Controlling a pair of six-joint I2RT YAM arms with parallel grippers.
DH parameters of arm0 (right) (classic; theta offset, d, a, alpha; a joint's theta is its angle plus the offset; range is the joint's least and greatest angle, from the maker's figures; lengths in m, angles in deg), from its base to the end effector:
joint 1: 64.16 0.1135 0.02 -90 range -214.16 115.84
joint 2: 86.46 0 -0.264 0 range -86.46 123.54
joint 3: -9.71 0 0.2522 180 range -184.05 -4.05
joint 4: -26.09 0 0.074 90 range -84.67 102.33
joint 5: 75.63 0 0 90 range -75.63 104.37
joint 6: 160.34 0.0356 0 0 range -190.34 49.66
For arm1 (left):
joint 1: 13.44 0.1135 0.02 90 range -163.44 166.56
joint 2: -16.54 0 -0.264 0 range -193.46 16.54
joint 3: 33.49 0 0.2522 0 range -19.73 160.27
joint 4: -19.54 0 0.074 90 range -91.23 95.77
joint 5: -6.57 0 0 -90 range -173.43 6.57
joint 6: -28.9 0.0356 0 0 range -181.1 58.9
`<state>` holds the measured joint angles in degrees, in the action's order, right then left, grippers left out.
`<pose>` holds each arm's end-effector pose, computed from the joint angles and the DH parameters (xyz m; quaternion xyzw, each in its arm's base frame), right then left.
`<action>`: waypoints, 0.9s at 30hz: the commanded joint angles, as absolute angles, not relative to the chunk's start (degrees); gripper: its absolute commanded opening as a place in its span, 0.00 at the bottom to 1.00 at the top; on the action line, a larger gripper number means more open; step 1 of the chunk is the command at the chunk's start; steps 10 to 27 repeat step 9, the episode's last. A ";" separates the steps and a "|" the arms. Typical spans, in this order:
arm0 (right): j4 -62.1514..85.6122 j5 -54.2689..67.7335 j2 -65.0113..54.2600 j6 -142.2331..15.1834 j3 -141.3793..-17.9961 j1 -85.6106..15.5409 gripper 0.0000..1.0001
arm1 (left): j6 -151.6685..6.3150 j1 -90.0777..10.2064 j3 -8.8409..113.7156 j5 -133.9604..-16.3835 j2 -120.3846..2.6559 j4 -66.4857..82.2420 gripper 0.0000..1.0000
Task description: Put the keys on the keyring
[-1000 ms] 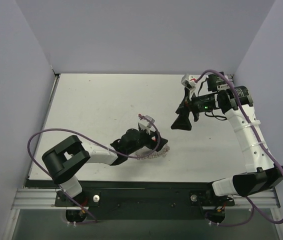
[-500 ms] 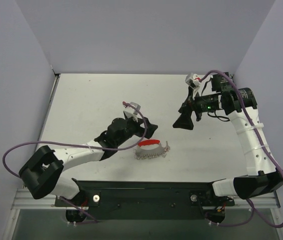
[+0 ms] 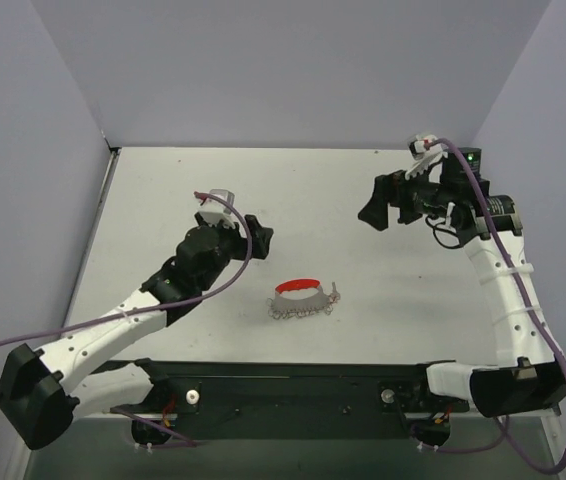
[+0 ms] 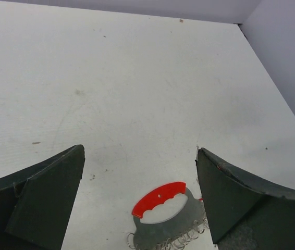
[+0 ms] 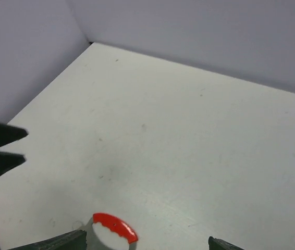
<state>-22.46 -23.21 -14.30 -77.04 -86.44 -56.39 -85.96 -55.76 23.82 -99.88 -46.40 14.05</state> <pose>0.2572 0.0570 0.4249 -0.2730 0.7682 0.2758 0.5092 0.1968 -0.1656 0.3030 0.0262 0.7693 -0.2558 0.5849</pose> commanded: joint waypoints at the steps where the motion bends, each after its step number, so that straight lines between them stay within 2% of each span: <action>1: -10.81 -14.46 -17.72 -64.64 -84.13 -59.76 1.00 | -82.64 -55.36 24.57 -107.95 -40.16 8.68 0.97; 3: -8.25 -11.92 -19.13 -59.55 -81.06 -60.64 1.00 | -81.93 -55.27 23.69 -108.92 -37.35 8.15 0.97; 6: -1.23 -1.22 -21.67 -52.71 -74.82 -61.61 1.00 | -81.22 -55.18 22.90 -109.89 -34.45 7.10 0.98; 9: 7.65 6.80 -24.84 -55.46 -66.06 -61.53 1.00 | -79.21 -55.18 21.41 -112.16 -32.25 7.09 0.97; 27: 7.65 6.80 -24.84 -55.46 -66.06 -61.53 1.00 | -79.21 -55.18 21.41 -112.16 -32.25 7.09 0.97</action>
